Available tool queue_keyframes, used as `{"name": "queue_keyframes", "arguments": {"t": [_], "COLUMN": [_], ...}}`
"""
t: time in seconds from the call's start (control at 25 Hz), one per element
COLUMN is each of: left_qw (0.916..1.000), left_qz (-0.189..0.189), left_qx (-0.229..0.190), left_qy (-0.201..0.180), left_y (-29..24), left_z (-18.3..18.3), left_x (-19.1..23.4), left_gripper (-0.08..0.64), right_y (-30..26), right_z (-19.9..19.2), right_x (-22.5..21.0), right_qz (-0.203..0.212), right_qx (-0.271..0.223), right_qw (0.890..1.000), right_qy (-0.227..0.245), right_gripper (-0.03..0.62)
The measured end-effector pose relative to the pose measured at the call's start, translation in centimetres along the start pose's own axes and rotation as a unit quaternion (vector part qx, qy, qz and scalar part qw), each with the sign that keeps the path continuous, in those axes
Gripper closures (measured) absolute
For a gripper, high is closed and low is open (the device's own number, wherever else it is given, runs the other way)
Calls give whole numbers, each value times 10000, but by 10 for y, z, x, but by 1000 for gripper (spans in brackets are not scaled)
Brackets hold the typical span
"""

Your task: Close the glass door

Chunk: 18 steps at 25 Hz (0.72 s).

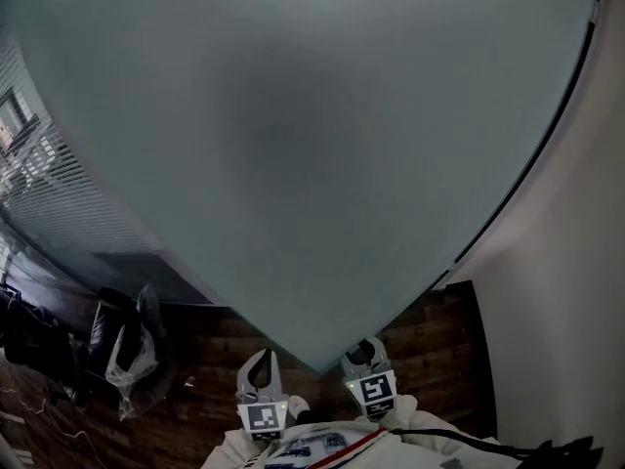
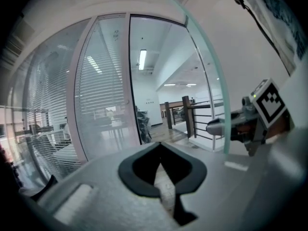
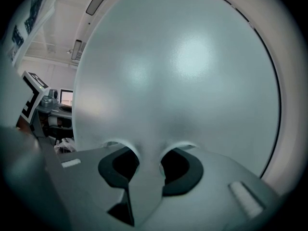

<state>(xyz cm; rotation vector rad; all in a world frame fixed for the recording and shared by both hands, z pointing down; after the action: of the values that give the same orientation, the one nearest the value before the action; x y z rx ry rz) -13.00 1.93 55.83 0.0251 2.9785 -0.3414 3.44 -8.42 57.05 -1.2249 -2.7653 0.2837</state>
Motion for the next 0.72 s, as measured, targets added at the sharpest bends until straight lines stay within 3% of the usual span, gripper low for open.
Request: {"name": "queue_keyframes", "arguments": {"t": [0.52, 0.72], "left_qw": [9994, 9989], "left_qz": [-312, -426], "left_qx": [3, 152], "left_qy": [169, 83], "left_y": [-19, -26], "left_z": [-12, -36], "left_x": [61, 83], "left_gripper": [558, 558], "right_y": [-56, -82], "right_z": [3, 8], "right_x": [-7, -8], "right_qz": [-420, -535], "right_qx": [-68, -30], "right_qw": [9991, 9985], "right_qy": [-13, -72], "right_gripper": [469, 469]}}
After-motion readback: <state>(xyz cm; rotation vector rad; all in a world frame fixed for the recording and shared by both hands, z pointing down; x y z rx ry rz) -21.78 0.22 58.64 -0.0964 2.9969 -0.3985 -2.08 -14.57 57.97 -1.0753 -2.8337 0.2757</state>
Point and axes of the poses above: the fingertips, and each gripper's own axes: y backward along the fingers, x to its left, z out of its top, the point moved 5 cm from there along y, backward along the fingers, and after that the axes turned 4 degrees about -z, right-handed, at the moved point
